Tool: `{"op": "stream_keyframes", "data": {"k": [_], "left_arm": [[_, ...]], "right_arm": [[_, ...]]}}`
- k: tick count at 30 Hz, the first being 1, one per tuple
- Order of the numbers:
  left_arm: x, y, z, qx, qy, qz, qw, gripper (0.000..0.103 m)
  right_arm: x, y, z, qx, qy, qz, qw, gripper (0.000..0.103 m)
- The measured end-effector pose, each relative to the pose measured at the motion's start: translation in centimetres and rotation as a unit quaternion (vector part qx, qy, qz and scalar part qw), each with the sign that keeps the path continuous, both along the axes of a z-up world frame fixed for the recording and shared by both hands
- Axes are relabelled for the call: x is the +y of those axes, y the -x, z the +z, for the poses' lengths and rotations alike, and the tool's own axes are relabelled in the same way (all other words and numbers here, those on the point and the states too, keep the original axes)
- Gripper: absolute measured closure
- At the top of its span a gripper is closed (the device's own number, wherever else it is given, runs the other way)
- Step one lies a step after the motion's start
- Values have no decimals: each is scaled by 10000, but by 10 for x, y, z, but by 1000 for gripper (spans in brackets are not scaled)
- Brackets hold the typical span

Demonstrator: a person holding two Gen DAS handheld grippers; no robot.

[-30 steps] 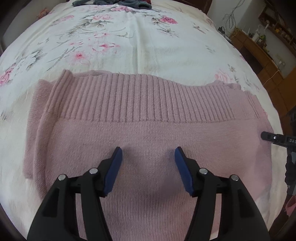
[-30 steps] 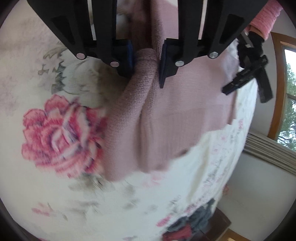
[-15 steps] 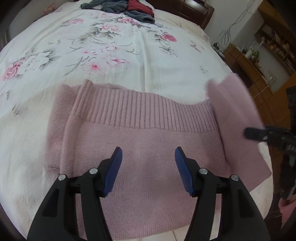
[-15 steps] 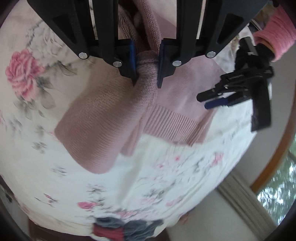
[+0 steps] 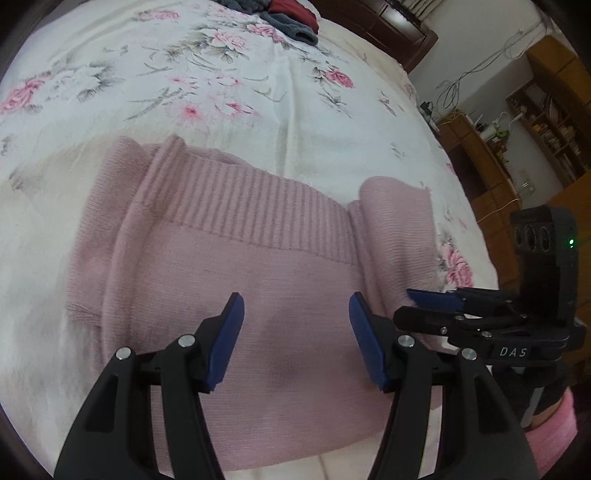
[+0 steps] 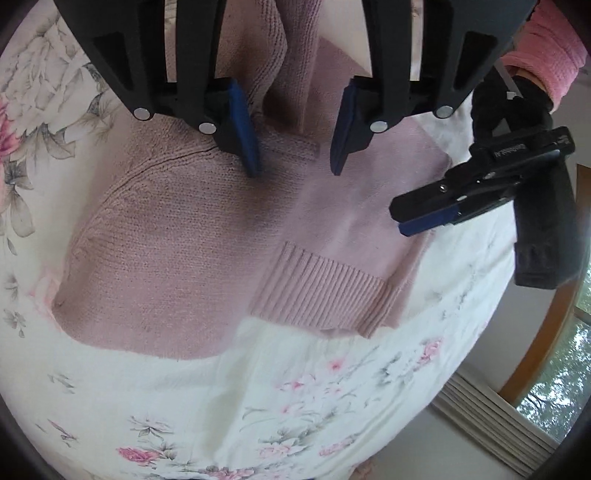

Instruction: Fold small clothes

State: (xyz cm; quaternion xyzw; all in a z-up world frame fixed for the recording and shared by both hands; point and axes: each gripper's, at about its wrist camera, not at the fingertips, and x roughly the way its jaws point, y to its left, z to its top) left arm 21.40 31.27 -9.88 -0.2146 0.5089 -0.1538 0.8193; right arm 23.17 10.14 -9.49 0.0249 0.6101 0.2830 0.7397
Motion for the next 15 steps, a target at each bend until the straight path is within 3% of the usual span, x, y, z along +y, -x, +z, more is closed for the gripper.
{"op": "stream_keyframes", "data": {"k": [6, 11, 15], "left_arm": [[-19, -8, 0, 132, 612, -95, 9980, 44], [-46, -17, -8, 330, 973, -263, 9944, 44], [-66, -27, -22, 574, 1216, -330, 9904, 44]], "right_arm": [[-31, 5, 27, -7, -551, -259, 9981, 62], [-69, 10, 43, -249, -487, -566, 9969, 62], [-105, 16, 38, -270, -465, -851, 9949, 61]]}}
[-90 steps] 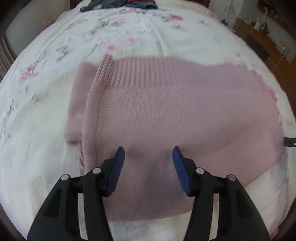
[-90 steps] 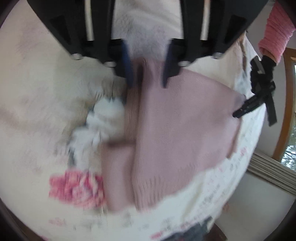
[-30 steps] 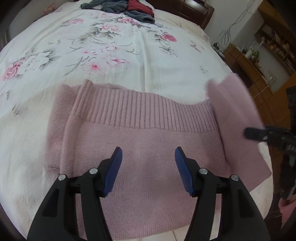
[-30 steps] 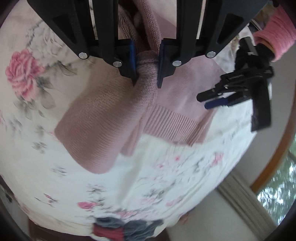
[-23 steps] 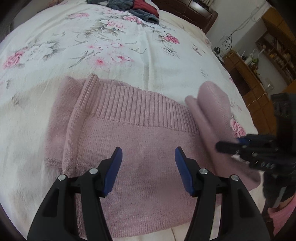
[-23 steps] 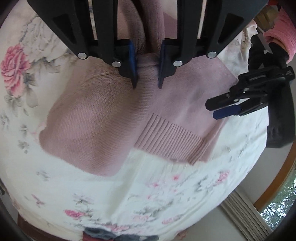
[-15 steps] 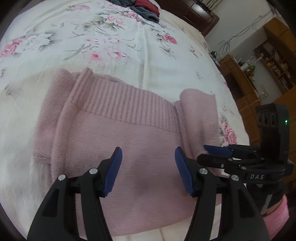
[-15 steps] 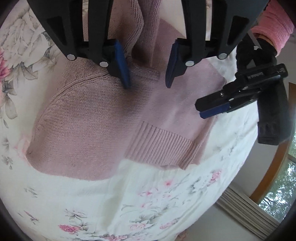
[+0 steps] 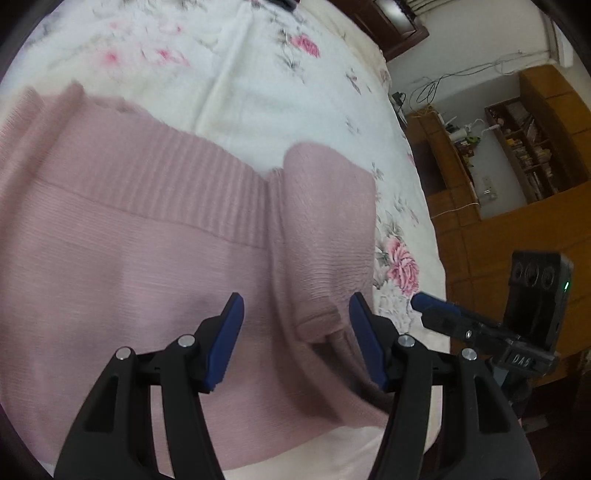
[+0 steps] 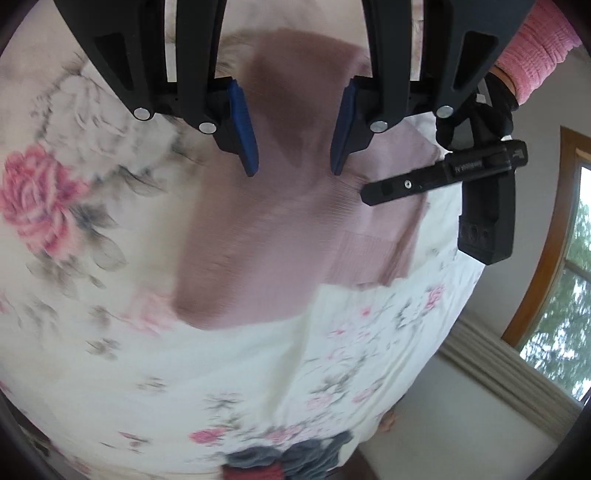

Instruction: Fold small clothes

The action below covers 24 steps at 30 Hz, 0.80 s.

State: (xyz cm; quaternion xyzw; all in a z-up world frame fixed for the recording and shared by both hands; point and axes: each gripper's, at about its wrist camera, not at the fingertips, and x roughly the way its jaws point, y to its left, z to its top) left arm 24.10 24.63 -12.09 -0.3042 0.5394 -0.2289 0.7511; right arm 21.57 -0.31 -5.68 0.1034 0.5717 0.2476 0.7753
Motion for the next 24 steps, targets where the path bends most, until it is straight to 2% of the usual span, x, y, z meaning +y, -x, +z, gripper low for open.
{"op": "stream_keyframes", "data": {"k": [4, 9, 12, 13, 16, 19, 24], "left_arm": [[-16, -12, -20, 381, 364, 46, 9986, 45], [-34, -20, -29, 443, 494, 41, 9978, 47], [-44, -24, -31, 420, 390, 58, 9983, 61], [-44, -25, -31, 416, 389, 69, 9983, 71], [-47, -26, -26, 307, 272, 165, 9990, 82], [-47, -21, -15, 97, 133, 228, 9996, 85], [-43, -11, 11, -425, 288, 148, 9986, 86]], "right_arm": [[-29, 6, -18, 190, -197, -278, 9992, 61], [-49, 15, -40, 351, -325, -458, 9978, 61], [-56, 18, -49, 418, -388, -528, 9970, 61], [-58, 19, -50, 429, -402, -542, 9968, 61], [-61, 20, -54, 459, -437, -584, 9963, 61], [-65, 23, -55, 469, -478, -619, 9958, 61], [-73, 31, -52, 422, -560, -644, 9955, 61]]}}
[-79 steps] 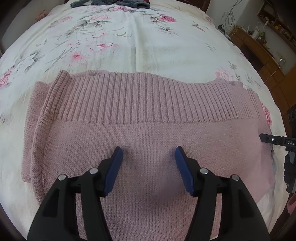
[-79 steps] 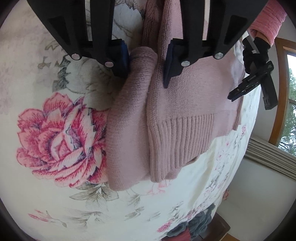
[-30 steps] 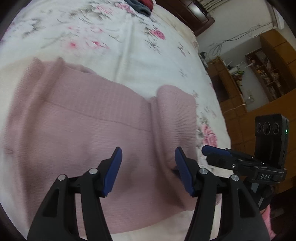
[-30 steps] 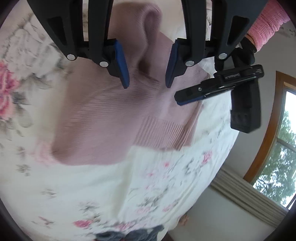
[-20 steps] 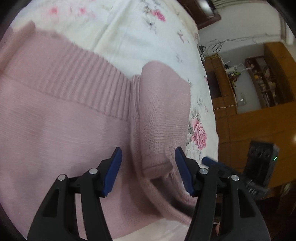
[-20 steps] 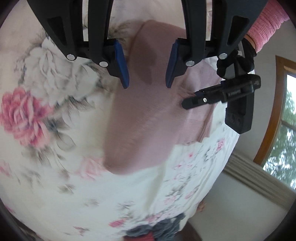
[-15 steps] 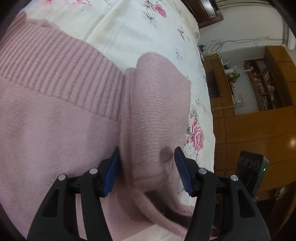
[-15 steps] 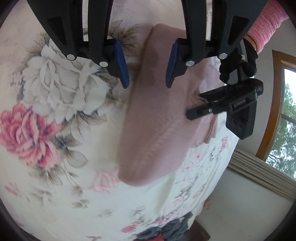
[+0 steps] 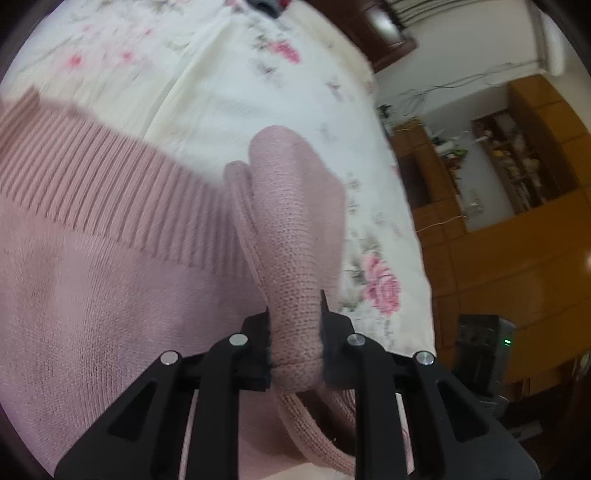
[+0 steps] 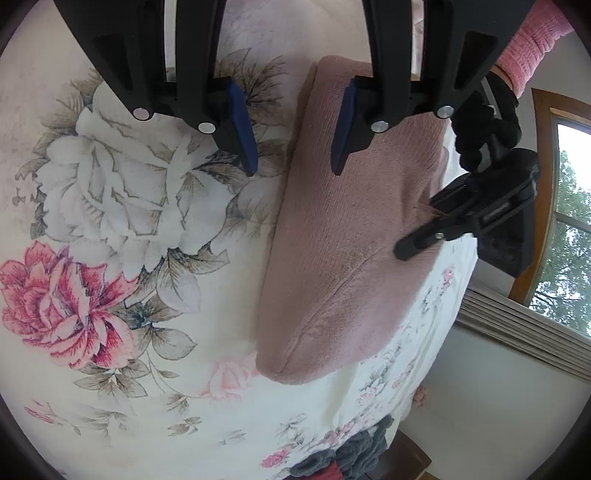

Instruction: Fold small clothes

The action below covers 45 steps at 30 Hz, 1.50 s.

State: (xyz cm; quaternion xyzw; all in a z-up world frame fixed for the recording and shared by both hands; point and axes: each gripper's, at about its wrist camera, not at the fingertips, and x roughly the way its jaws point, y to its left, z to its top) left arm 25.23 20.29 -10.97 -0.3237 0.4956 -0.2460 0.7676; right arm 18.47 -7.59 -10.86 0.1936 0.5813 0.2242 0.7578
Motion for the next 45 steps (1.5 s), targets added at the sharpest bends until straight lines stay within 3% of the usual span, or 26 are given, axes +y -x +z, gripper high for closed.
{"op": "stream_keyframes", "data": {"k": [8, 13, 18, 23, 28, 34, 37, 42, 45], "left_arm": [[40, 12, 40, -410, 160, 70, 9990, 87], [87, 20, 60, -607, -81, 249, 9978, 87], [141, 24, 62, -564, -337, 567, 9962, 87], [190, 25, 47, -349, -442, 848, 9948, 87], [222, 25, 5, 31, -262, 1013, 9945, 87], [223, 22, -21, 34, -424, 881, 9952, 86], [221, 20, -33, 166, -595, 798, 9949, 86], [221, 28, -29, 270, -805, 856, 9927, 80], [222, 47, -11, 194, -1047, 830, 9908, 77]], "right_arm": [[15, 3, 14, -140, -157, 131, 9997, 60], [36, 7, 18, -199, -287, 292, 9990, 59], [69, 10, 18, -244, -317, 599, 9974, 58], [104, 14, 16, -199, -433, 927, 9946, 55], [130, 15, 7, -43, -474, 1114, 9926, 53], [153, 18, -6, 144, -358, 1255, 9913, 53], [161, 20, -14, 105, 50, 1258, 9920, 53], [168, 21, -31, 233, 279, 1196, 9922, 52], [167, 18, -29, 312, 95, 1158, 9927, 52]]}}
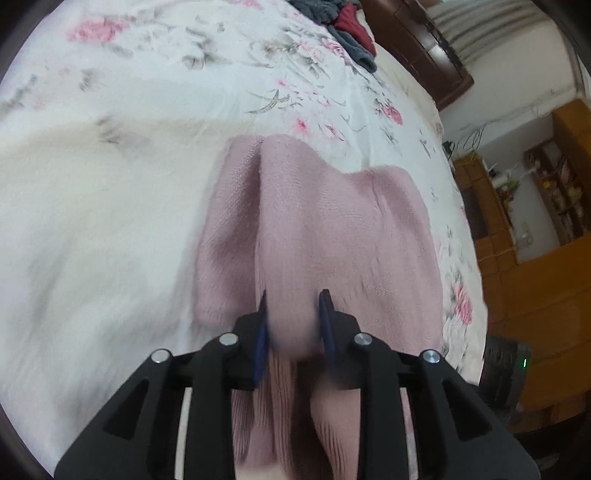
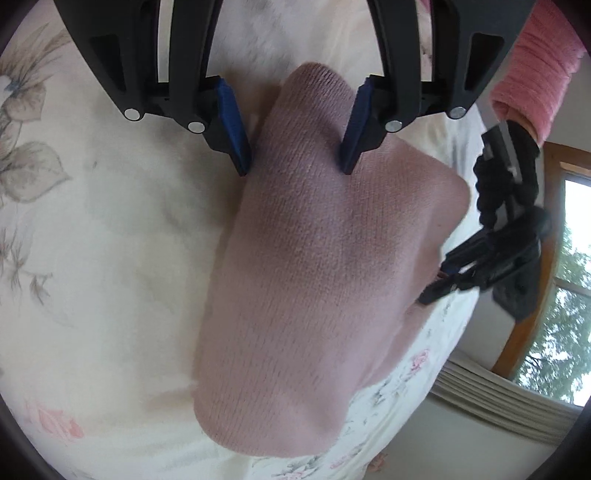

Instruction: Fold small clothes

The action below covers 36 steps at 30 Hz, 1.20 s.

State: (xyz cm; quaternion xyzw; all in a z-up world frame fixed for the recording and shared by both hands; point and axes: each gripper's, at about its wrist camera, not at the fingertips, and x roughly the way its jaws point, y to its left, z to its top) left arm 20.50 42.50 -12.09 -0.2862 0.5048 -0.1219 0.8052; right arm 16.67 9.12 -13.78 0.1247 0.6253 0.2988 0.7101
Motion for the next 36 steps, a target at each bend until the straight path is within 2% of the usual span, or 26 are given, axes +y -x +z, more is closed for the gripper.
{"op": "stream_keyframes", "data": {"k": [1, 2, 5, 10, 12, 14, 15, 16, 20, 23, 26, 27, 30, 33, 36], "left_arm": [[-1, 12, 9, -89, -84, -89, 9999, 71], [-3, 22, 15, -98, -132, -178, 9997, 71], [-9, 56, 26, -110, 55, -412, 9991, 64], [-17, 78, 12, 159, 493, -567, 9970, 62], [-21, 74, 4, 253, 496, -571, 9968, 62], [-27, 68, -5, 390, 624, -595, 9955, 72], [-28, 66, -9, 412, 691, -559, 9952, 92], [-28, 65, -11, 398, 760, -562, 9947, 97], [-18, 70, 4, 140, 1026, -398, 9938, 98], [3, 81, 19, -114, 1008, -308, 9944, 98], [10, 83, 0, 154, 798, -356, 9961, 98], [8, 83, -6, 225, 753, -392, 9961, 98], [-4, 79, -25, 326, 482, -482, 9971, 98], [-8, 75, -34, 360, 501, -462, 9970, 97], [-7, 74, -28, 393, 527, -497, 9966, 93]], "right_arm": [[-5, 3, 3, -33, -58, 6, 10000, 52], [-10, 3, 5, -82, -77, 17, 9999, 52], [-21, 11, 11, -100, -183, 1, 9998, 52], [-26, 22, 7, 23, -306, -134, 9994, 51], [-25, 24, 5, 70, -366, -170, 9992, 51], [-23, 25, 4, 90, -389, -181, 9990, 51], [-22, 26, 4, 93, -381, -179, 9991, 51], [-22, 25, 5, 90, -389, -174, 9990, 51], [-18, 23, 9, 120, -544, -181, 9983, 51], [-16, 23, 7, 194, -502, -162, 9984, 51], [-8, 22, -7, 310, -404, -150, 9986, 56], [-10, 23, -10, 344, -417, -149, 9984, 63], [-9, 25, -18, 414, -415, -185, 9981, 76], [-8, 27, -20, 329, -279, -139, 9990, 79], [-5, 25, -20, 340, -222, -85, 9991, 79]]}}
